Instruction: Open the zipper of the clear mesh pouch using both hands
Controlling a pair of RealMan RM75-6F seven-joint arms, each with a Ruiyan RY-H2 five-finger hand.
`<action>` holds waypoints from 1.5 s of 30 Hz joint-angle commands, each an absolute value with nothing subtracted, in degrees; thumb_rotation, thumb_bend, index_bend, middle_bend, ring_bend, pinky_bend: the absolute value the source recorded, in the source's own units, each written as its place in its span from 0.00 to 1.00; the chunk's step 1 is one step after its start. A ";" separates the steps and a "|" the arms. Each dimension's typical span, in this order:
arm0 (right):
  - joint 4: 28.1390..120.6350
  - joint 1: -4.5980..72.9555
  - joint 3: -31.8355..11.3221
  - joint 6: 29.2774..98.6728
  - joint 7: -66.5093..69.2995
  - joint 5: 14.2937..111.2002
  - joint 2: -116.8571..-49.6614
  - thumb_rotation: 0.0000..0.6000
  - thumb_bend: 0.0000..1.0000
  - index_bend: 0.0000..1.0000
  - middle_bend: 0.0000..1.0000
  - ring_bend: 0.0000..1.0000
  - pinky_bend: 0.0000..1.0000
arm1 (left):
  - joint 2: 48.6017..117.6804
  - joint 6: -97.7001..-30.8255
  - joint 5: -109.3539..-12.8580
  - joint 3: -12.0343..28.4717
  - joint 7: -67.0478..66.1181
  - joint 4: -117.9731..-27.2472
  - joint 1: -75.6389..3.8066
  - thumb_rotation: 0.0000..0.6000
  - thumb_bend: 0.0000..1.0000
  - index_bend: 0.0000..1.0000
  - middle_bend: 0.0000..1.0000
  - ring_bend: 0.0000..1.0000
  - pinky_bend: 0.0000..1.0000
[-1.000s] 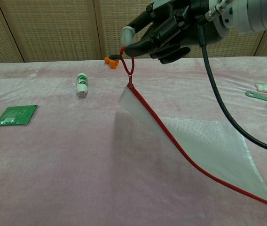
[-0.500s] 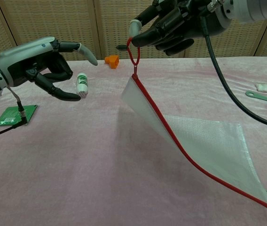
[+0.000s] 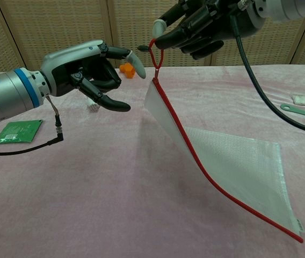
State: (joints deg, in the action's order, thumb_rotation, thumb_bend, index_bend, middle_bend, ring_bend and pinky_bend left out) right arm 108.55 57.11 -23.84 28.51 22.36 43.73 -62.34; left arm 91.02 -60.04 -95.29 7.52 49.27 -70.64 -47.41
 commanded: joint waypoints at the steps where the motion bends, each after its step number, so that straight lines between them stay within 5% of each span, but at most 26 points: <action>1: 108.60 57.23 -23.84 28.54 22.43 43.85 -62.30 1.00 1.00 0.83 0.98 0.94 1.00 | 91.68 -59.13 -94.59 7.60 48.07 -70.76 -48.60 1.00 0.00 0.39 1.00 0.89 1.00; 16: 108.83 58.39 -23.44 29.10 22.36 42.85 -61.57 1.00 1.00 0.83 0.98 0.94 1.00 | 95.99 -56.31 -90.86 8.69 46.71 -70.18 -52.45 1.00 0.03 0.43 1.00 0.89 1.00; 19: 108.97 58.40 -23.38 29.20 22.40 42.80 -61.30 1.00 1.00 0.83 0.98 0.94 1.00 | 96.20 -56.27 -90.18 8.86 46.23 -70.32 -52.67 1.00 0.20 0.54 1.00 0.89 1.00; 23: 109.20 58.08 -23.46 29.40 22.75 42.97 -60.85 1.00 1.00 0.83 0.98 0.94 1.00 | 96.22 -56.04 -89.21 8.87 45.43 -70.60 -52.74 1.00 0.56 0.68 1.00 0.89 1.00; 26: 109.34 57.76 -23.48 29.50 22.93 43.25 -60.55 1.00 1.00 0.83 0.98 0.94 1.00 | 96.33 -55.91 -88.53 9.01 44.95 -70.52 -52.75 1.00 0.68 0.75 1.00 0.89 1.00; 45: 112.84 51.69 -21.17 34.87 22.22 50.94 -60.48 1.00 1.00 0.83 0.98 0.94 1.00 | 95.65 -57.08 -82.97 12.66 46.19 -74.24 -51.51 1.00 0.74 0.84 1.00 0.89 1.00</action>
State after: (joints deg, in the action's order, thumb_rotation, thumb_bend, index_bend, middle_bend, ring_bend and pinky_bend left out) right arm 112.43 52.17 -21.57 34.36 22.52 50.43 -60.25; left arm 95.85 -57.01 -83.39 12.31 46.19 -73.83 -51.63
